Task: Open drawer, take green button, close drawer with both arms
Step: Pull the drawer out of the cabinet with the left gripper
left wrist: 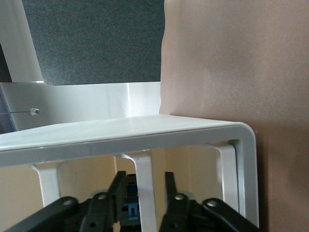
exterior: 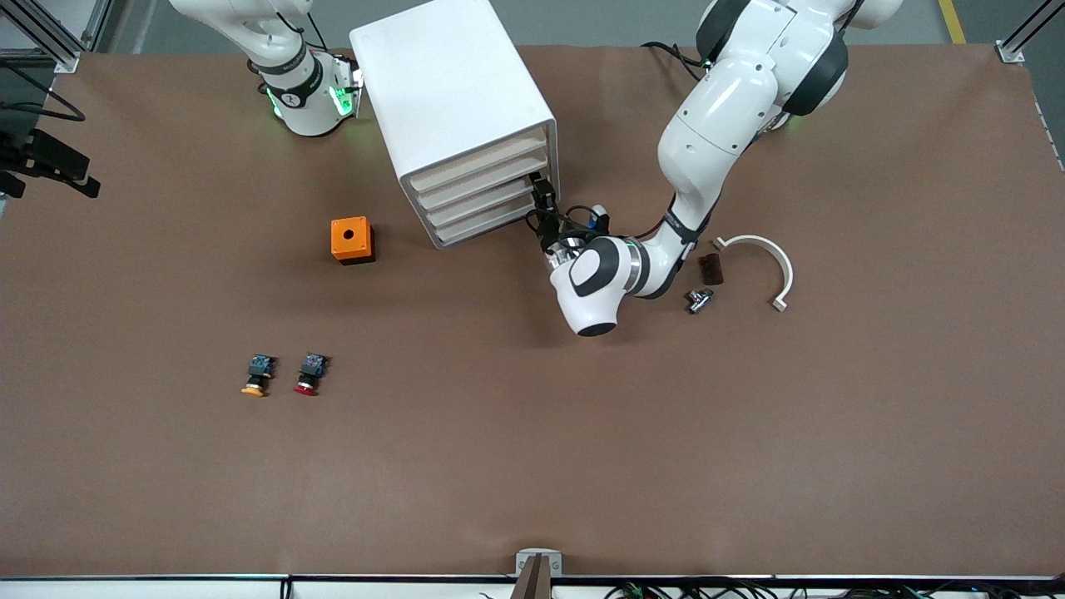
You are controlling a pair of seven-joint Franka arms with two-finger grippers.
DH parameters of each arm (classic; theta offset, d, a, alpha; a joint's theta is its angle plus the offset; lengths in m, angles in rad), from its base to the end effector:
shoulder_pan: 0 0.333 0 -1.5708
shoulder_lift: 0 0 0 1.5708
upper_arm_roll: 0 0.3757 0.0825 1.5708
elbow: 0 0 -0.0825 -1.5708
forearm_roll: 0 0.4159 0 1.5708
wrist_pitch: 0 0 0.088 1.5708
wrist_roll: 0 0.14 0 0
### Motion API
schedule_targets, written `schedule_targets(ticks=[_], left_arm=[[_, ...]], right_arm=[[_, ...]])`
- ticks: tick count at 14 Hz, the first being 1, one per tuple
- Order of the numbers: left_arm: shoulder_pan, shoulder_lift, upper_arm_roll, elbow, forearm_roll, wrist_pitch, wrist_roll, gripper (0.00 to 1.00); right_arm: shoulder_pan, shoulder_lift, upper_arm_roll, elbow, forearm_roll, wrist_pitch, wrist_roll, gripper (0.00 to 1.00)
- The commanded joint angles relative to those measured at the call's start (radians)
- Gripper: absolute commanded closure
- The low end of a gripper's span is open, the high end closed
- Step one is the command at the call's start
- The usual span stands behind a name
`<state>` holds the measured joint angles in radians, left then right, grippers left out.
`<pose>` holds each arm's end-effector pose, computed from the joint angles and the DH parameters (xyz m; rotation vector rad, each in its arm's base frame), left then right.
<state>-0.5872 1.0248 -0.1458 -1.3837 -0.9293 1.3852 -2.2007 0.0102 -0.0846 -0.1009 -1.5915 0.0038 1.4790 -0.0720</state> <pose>0.4402 -0.5359 0.1174 -1.1802 -1.5516 1.3556 0.5420 -0.0515 0.6806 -3.1266 0.0280 0.0426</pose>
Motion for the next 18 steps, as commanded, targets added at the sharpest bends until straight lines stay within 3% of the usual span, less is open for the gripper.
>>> schedule_targets(ticks=[1,4,10,18], left_arm=[[-0.006,0.006,0.002,0.014,0.009,-0.014,-0.007,0.71],[-0.028,0.009,0.002,0.015,0.044,-0.014,-0.007,0.73],[-0.026,0.008,0.002,0.018,0.032,-0.012,-0.016,0.88],[0.018,0.006,0.006,0.023,0.029,-0.012,-0.014,0.91]], right_arm=[[-0.012,-0.020,0.010,-0.013,-0.012,-0.006,-0.014,0.00],[-0.006,-0.018,0.013,-0.013,-0.012,-0.008,-0.012,0.00],[-0.006,-0.018,0.015,-0.010,-0.010,-0.008,-0.003,0.00],[-0.006,-0.011,0.015,0.022,-0.005,-0.008,-0.008,0.00]])
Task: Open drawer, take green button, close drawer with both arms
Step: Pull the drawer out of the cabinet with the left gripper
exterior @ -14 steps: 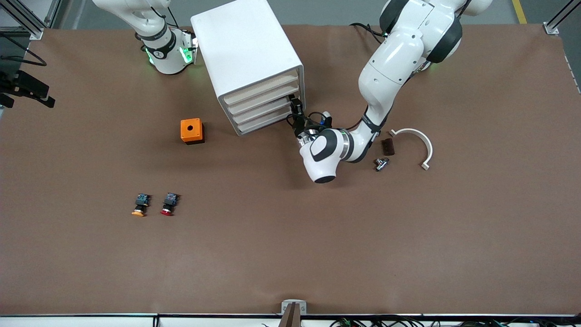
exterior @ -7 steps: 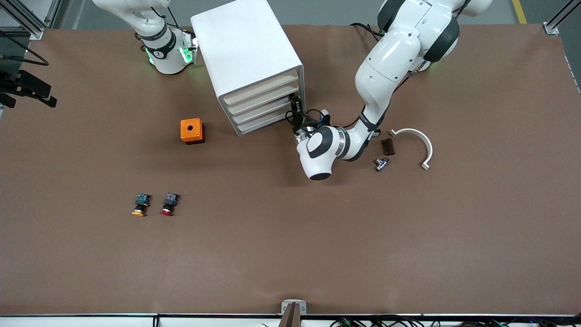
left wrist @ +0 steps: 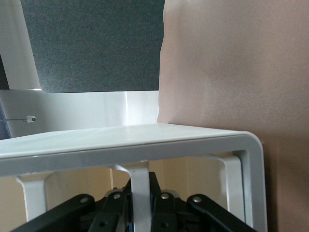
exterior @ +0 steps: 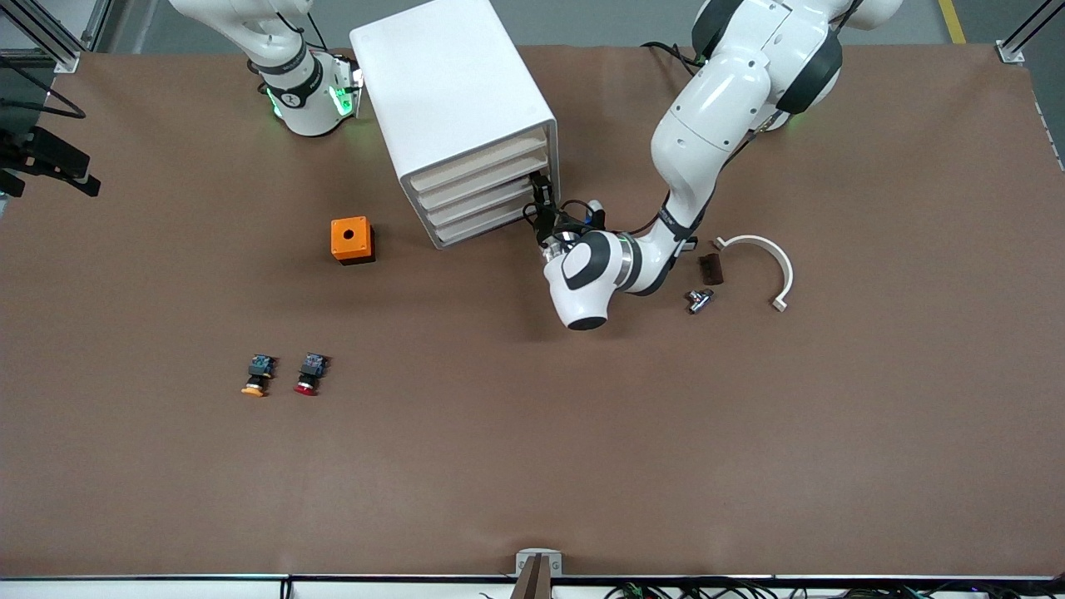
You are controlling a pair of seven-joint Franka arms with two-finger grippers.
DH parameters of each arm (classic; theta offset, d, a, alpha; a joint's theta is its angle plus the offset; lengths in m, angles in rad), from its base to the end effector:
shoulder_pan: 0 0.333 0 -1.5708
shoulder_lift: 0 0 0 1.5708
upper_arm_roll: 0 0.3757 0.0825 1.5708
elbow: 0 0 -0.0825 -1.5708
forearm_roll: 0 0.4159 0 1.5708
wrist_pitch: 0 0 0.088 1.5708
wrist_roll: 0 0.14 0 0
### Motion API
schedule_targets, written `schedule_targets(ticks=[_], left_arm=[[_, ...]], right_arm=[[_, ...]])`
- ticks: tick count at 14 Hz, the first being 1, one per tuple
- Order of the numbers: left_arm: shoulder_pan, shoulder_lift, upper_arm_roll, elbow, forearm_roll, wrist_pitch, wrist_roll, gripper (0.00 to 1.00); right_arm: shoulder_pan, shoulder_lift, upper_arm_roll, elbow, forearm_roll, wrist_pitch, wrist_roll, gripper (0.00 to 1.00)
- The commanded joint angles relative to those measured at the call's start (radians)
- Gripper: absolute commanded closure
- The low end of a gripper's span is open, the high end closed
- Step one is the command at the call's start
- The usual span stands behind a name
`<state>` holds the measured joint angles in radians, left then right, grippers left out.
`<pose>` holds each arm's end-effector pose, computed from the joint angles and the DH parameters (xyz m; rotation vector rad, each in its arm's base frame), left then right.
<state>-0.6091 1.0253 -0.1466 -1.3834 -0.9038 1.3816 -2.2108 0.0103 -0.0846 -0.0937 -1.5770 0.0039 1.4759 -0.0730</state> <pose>0.4272 -0.5424 0.1152 -1.1988 -1.5337 1.3072 0.5424 -0.0474 0.6875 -3.1284 0.0151 0.0249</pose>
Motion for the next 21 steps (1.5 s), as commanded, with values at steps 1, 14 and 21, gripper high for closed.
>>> schedule_targets(ticks=[1,14,21], left_arm=[[0.055,0.005,0.007,0.021,-0.010,-0.009,-0.006,0.91],[0.180,0.007,0.015,0.023,-0.072,0.062,-0.009,0.88],[0.223,0.007,0.016,0.024,-0.072,0.082,-0.009,0.87]], right_arm=[[-0.006,-0.003,0.006,0.008,-0.005,-0.005,-0.005,0.00],[-0.015,0.169,0.005,0.044,-0.028,-0.039,-0.017,0.00],[-0.009,0.229,0.005,0.051,-0.051,-0.034,-0.002,0.00]])
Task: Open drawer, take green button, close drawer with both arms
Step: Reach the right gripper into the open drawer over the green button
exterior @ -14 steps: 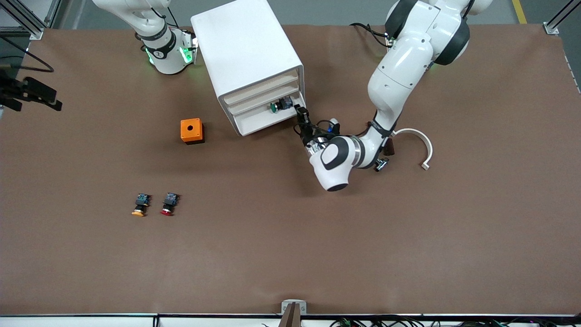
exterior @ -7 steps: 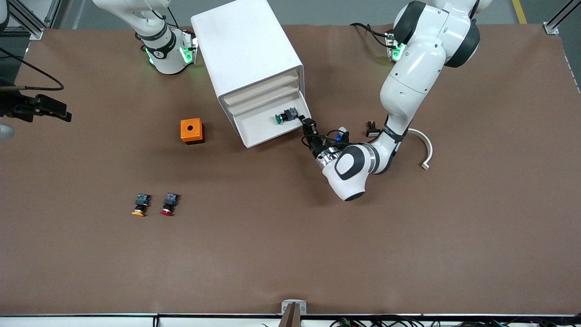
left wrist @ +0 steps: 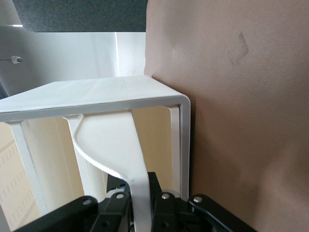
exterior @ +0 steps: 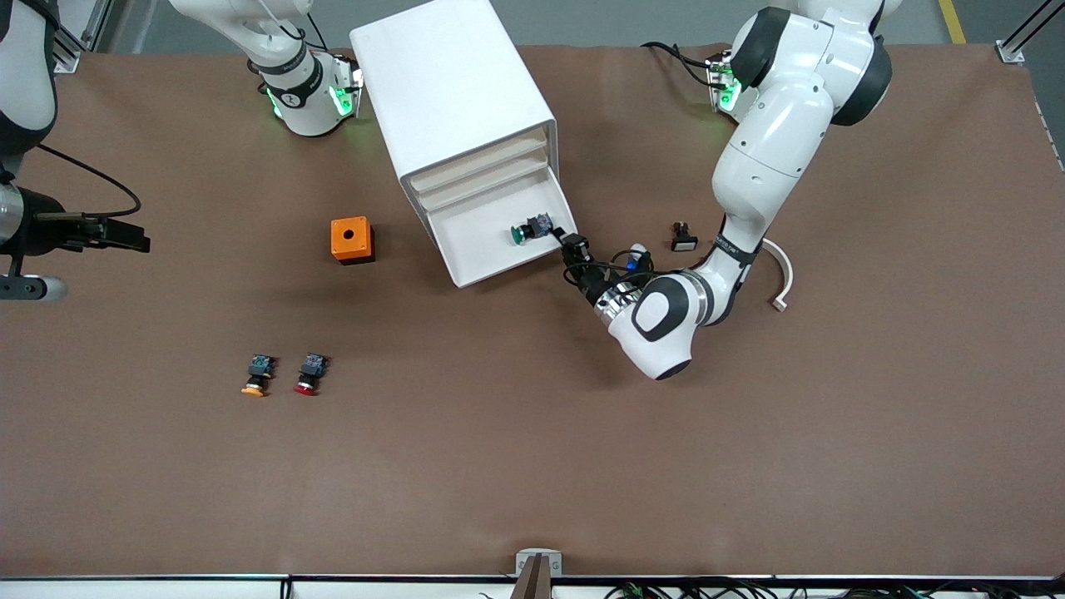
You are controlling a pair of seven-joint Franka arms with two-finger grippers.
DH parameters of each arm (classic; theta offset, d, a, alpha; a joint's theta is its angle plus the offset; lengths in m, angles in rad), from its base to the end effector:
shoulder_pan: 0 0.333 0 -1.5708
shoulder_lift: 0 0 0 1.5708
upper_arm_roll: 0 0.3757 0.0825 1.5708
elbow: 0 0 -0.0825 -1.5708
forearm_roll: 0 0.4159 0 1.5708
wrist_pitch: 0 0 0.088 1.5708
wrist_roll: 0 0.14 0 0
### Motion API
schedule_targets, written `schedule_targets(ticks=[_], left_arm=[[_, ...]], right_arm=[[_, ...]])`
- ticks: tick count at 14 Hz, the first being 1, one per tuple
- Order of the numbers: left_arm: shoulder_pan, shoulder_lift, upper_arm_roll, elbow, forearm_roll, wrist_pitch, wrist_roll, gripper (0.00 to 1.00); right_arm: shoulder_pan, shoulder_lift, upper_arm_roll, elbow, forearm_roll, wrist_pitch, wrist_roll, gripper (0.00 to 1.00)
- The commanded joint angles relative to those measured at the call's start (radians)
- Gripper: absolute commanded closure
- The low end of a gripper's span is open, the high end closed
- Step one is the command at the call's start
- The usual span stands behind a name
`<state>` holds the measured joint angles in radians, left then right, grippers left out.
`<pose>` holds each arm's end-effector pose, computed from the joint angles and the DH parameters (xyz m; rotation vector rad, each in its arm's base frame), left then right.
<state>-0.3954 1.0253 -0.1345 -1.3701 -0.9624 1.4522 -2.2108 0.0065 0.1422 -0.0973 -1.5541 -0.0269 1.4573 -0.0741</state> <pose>0.5528 -0.4438 0.1164 -1.0339 -1.7965 1.4976 0.6075 -0.0555 0.5666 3.0979 -0.0267 -0.3749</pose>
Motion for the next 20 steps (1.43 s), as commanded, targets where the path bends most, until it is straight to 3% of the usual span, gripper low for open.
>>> schedule_targets(ticks=[1,3,6,7,10,13,19,20], left_arm=[[0.018,0.007,0.004,0.011,-0.013,0.011,-0.009,0.87],[0.021,0.007,0.004,0.011,-0.013,0.011,-0.006,0.87],[0.023,0.007,0.004,0.011,-0.013,0.011,-0.004,0.80],[0.024,0.006,0.004,0.016,-0.013,0.011,0.000,0.71],[0.047,-0.004,0.003,0.028,-0.012,0.011,0.093,0.26],[0.066,-0.017,0.004,0.061,-0.009,0.019,0.320,0.02],[0.044,-0.068,0.087,0.140,0.030,0.046,0.835,0.01],[0.044,-0.082,0.093,0.140,0.051,0.080,0.914,0.01]], right_arm=[[-0.002,0.002,0.008,0.026,-0.019,-0.015,0.003,0.00],[0.003,0.002,0.010,0.028,-0.004,-0.021,0.055,0.00],[0.076,0.002,0.013,0.029,0.002,-0.021,0.300,0.00],[0.093,0.000,0.014,0.029,0.004,-0.023,0.345,0.00],[0.157,0.002,0.014,0.028,0.005,-0.025,0.488,0.00],[0.219,0.002,0.014,0.023,0.005,-0.025,0.602,0.00],[0.361,0.000,0.014,-0.035,0.011,-0.012,0.848,0.00],[0.377,0.000,0.014,-0.043,0.056,-0.002,0.899,0.00]])
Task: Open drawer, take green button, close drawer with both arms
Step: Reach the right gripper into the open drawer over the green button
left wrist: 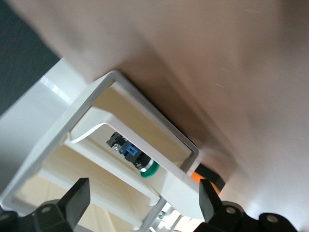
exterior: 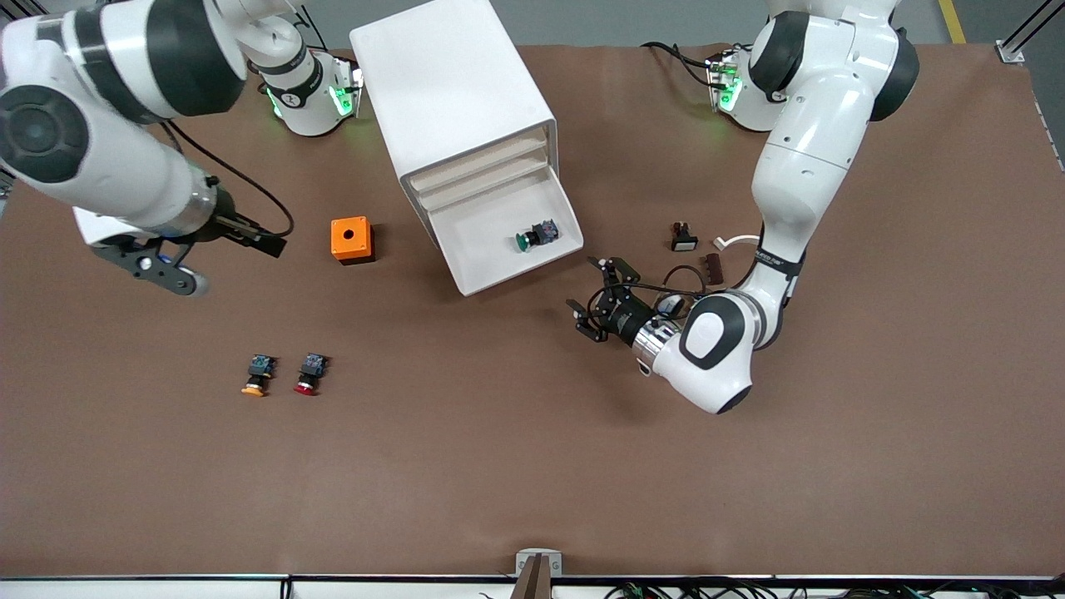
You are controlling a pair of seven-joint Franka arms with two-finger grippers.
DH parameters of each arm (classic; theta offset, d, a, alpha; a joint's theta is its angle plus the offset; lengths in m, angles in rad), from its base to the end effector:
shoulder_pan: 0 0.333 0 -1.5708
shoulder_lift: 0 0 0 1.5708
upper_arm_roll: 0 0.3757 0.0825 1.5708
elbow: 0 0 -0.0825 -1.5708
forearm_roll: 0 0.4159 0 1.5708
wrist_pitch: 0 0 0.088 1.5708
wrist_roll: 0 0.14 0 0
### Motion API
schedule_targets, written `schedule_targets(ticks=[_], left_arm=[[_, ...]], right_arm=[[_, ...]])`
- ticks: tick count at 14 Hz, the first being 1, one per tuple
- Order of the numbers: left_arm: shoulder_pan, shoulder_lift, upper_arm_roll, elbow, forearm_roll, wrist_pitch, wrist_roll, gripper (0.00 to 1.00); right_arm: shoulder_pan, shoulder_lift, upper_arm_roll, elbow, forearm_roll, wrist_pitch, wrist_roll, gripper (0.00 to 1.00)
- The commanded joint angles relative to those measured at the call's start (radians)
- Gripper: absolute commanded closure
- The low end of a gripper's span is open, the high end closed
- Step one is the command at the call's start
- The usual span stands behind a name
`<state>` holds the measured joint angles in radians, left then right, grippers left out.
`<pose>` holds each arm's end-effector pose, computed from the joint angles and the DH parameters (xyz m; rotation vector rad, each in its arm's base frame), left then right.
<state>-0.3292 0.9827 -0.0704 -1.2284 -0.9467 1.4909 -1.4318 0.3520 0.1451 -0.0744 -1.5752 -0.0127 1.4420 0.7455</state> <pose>0.6551 -0.3899 0.1841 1.9852 1.5825 -1.7137 0.5821 0.1669 0.5539 2.8845 -0.6883 -0.3445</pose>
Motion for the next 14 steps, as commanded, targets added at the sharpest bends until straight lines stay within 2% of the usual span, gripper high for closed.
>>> schedule_targets(ticks=[1,5,11,14], left_arm=[[-0.022,-0.058,0.034,-0.002,0.058,0.087,0.198,0.01],[-0.037,-0.120,0.030,-0.003,0.273,0.268,0.365,0.01],[-0.071,-0.188,0.024,-0.010,0.598,0.483,0.393,0.01],[-0.074,-0.200,0.027,-0.010,0.677,0.546,0.375,0.01]], right_arm=[[0.039,-0.005,-0.008,-0.032,0.069,0.023,0.124,0.00],[0.157,-0.021,-0.010,-0.078,0.073,0.085,0.302,0.00],[0.356,-0.044,-0.010,-0.258,0.073,0.345,0.599,0.00],[0.426,-0.036,-0.010,-0.282,0.068,0.422,0.710,0.00]])
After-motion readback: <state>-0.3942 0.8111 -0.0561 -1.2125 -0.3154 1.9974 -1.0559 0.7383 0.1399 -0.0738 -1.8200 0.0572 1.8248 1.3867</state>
